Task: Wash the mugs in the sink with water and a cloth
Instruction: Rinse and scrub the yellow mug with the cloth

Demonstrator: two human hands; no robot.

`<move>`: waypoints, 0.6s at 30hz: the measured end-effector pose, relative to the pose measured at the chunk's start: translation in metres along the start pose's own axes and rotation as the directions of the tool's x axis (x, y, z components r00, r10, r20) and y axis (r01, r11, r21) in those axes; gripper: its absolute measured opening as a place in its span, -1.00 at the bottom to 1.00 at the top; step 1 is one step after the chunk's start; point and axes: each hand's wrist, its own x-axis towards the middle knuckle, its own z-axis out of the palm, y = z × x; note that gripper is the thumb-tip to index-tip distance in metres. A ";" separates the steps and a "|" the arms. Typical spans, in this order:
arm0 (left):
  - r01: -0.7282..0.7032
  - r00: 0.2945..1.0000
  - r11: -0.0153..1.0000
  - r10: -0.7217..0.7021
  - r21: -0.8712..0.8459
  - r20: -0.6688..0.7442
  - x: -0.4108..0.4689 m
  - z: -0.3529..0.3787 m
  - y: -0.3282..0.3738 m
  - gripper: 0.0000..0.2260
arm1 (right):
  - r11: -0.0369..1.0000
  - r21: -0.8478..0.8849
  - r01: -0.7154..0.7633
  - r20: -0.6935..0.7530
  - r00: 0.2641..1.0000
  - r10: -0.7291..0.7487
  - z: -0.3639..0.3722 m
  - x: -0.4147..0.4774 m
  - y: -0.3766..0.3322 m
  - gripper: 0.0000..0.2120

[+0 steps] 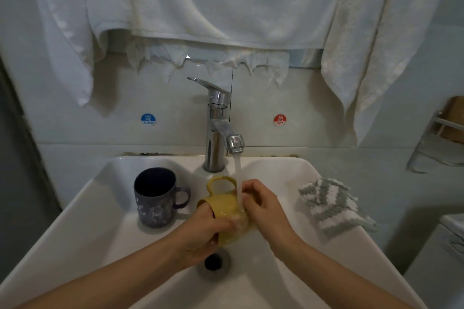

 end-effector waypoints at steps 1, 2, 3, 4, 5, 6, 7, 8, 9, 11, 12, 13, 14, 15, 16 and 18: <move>0.009 1.000 1.000 -0.009 0.001 -0.003 0.000 -0.001 -0.001 -0.64 | 1.000 0.012 -0.017 0.002 1.000 0.017 0.000 -0.001 0.001 -0.84; 0.015 1.000 1.000 -0.015 -0.002 0.001 0.000 0.000 -0.002 -0.62 | 0.999 0.028 -0.031 -0.003 1.000 0.031 0.000 -0.002 0.000 -0.85; 0.020 1.000 1.000 -0.020 0.002 0.002 0.001 0.000 -0.003 -0.60 | 0.999 0.031 -0.040 -0.010 0.999 0.040 0.000 -0.004 0.000 -0.87; 0.025 1.000 1.000 -0.025 0.011 0.002 0.002 0.001 -0.003 -0.60 | 0.999 0.024 -0.047 -0.017 0.999 0.047 0.001 -0.005 -0.001 -0.84; 0.028 1.000 0.999 -0.028 0.018 0.006 0.002 0.001 -0.003 -0.59 | 0.999 0.012 -0.048 -0.018 0.999 0.048 0.001 -0.005 0.000 -0.78; 0.031 1.000 0.999 -0.031 0.020 0.000 0.001 0.001 -0.003 -0.59 | 0.999 0.012 -0.050 -0.006 0.999 0.051 0.001 -0.005 0.000 -0.74; 0.033 0.999 0.999 -0.033 0.016 -0.012 0.001 0.000 -0.003 -0.59 | 0.998 0.027 -0.062 0.011 0.998 0.062 0.000 -0.004 0.000 -0.72; 0.038 0.999 0.999 -0.037 0.007 -0.027 0.002 -0.001 -0.003 -0.59 | 0.995 0.057 -0.081 0.026 0.997 0.079 0.000 -0.004 -0.001 -0.73; 0.045 0.998 0.999 -0.045 -0.005 -0.040 0.002 -0.002 -0.005 -0.59 | 0.991 0.087 -0.103 0.039 0.994 0.100 -0.002 -0.004 -0.001 -0.73; 0.062 0.997 0.998 -0.063 -0.015 -0.051 0.003 -0.003 -0.006 -0.56 | 0.986 0.109 -0.126 0.049 0.991 0.121 -0.003 -0.004 -0.001 -0.72; 0.064 0.997 0.998 -0.064 -0.013 -0.034 0.003 -0.003 -0.006 -0.56 | 0.989 0.086 -0.121 0.046 0.992 0.118 -0.002 -0.005 -0.001 -0.71; 0.063 0.998 0.998 -0.063 -0.005 -0.009 0.003 -0.002 -0.006 -0.55 | 0.993 0.042 -0.108 0.039 0.994 0.107 -0.001 -0.005 -0.001 -0.68; 0.060 0.998 0.998 -0.061 0.008 0.011 0.002 -0.001 -0.005 -0.56 | 0.996 0.004 -0.095 0.035 0.995 0.094 0.000 -0.006 -0.001 -0.64; 0.060 0.998 0.998 -0.060 0.013 0.016 0.002 -0.001 -0.004 -0.57 | 0.996 -0.013 -0.087 0.033 0.996 0.087 0.001 -0.006 -0.001 -0.62; 0.065 0.998 0.998 -0.065 0.009 0.001 0.002 -0.001 -0.004 -0.56 | 0.996 -0.002 -0.092 0.038 0.995 0.092 0.000 -0.005 0.000 -0.64; 0.066 0.997 0.998 -0.065 0.005 -0.027 0.003 -0.002 -0.006 -0.53 | 0.992 0.080 -0.101 0.046 0.994 0.097 -0.004 -0.004 0.001 -0.70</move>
